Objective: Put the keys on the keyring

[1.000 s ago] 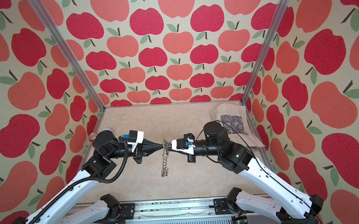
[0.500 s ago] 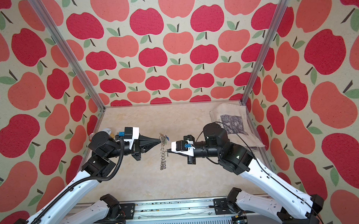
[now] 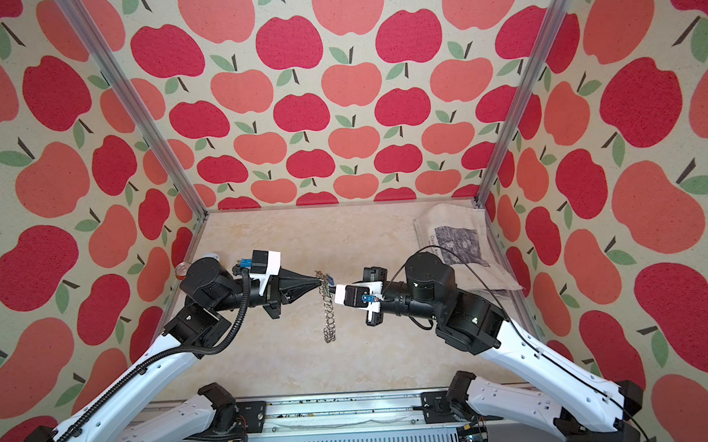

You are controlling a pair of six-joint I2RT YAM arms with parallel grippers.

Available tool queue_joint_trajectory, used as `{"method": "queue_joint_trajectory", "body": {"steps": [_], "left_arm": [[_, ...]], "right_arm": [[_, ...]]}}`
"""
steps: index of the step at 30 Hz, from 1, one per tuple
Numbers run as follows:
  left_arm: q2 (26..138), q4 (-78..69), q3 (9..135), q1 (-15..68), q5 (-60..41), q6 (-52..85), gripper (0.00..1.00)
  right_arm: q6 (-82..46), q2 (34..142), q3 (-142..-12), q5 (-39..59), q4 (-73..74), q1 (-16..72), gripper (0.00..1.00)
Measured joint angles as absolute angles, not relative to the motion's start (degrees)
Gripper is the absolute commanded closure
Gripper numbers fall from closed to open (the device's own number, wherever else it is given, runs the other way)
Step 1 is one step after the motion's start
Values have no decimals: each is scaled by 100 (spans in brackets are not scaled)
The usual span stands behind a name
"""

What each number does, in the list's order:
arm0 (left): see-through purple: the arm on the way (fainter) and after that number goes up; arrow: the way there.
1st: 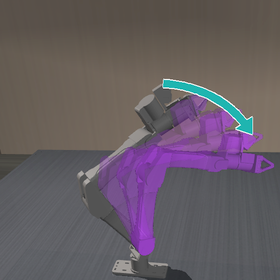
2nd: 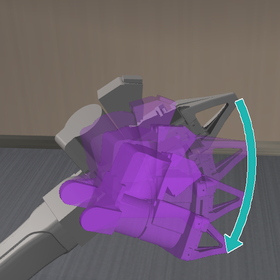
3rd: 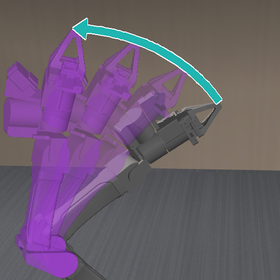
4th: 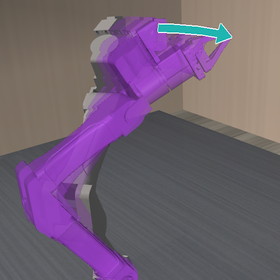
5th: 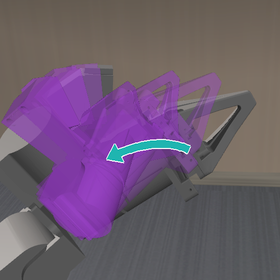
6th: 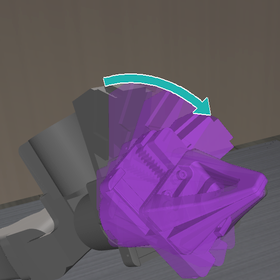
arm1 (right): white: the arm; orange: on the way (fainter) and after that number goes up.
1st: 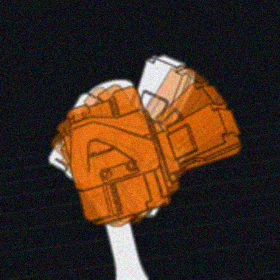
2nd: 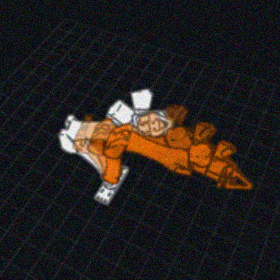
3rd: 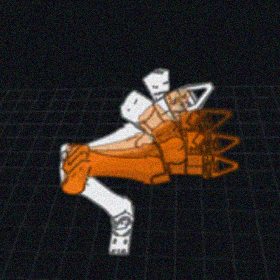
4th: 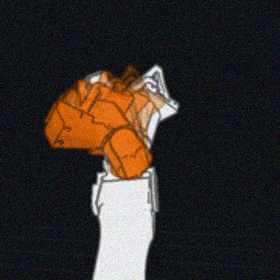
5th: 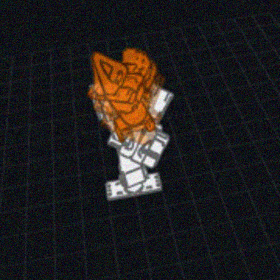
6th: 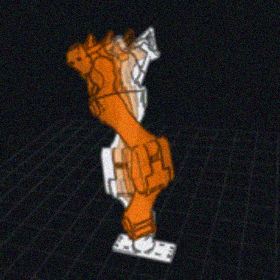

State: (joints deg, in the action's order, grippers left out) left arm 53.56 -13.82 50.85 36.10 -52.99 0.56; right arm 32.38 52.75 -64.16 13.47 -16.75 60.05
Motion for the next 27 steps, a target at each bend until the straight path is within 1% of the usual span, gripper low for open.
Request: {"method": "queue_joint_trajectory", "body": {"steps": [10,19,27], "left_arm": [[5356,-1068,5212,3706,-5083,-139,100],[5352,-902,5214,3728,-4934,-263,100],[5352,-845,5214,3739,-4930,-272,100]], "right_arm": [[3459,5249,-6412,635,-1651,6226,100],[3500,5087,-6383,360,-1559,6224,100],[3503,5096,-6377,325,-1483,6226,100]]}}
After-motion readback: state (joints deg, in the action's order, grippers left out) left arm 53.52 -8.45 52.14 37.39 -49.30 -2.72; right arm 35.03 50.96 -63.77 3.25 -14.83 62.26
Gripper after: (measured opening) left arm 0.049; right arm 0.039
